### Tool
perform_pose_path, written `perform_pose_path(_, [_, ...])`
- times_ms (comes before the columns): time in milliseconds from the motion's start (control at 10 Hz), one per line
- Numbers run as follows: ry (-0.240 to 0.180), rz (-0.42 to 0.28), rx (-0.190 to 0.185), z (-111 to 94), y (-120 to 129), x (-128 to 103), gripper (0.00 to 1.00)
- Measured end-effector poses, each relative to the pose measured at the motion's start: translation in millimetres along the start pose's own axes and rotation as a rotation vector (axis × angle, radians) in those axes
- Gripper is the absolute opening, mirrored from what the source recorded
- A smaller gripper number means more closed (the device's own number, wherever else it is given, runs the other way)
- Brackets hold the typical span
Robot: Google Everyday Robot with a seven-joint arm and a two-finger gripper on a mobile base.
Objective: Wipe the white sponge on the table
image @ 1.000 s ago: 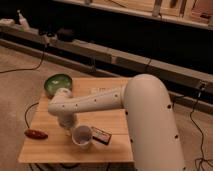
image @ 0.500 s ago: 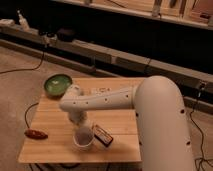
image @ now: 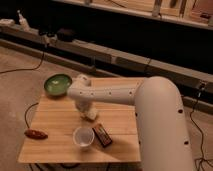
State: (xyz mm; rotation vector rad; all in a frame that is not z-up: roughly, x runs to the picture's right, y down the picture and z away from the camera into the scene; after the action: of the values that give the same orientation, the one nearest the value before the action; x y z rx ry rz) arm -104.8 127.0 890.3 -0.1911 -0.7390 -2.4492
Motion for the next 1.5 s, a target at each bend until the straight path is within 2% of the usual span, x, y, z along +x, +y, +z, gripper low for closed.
perform_pose_path(400, [0.039,0.009,0.002,2.8,32.4,25.2,0.26])
perform_pose_path(600, [0.047,-0.020,0.015,8.6,34.5,52.3,0.26])
perform_pose_path(1100, [0.059,-0.131,0.031,16.3,18.3,124.9,0.26])
perform_pose_path(1300, [0.058,-0.203,0.046,21.1,-5.1,154.3,0.26])
perform_pose_path(1500, [0.057,-0.268,0.070,27.9,-30.4,172.7,0.26])
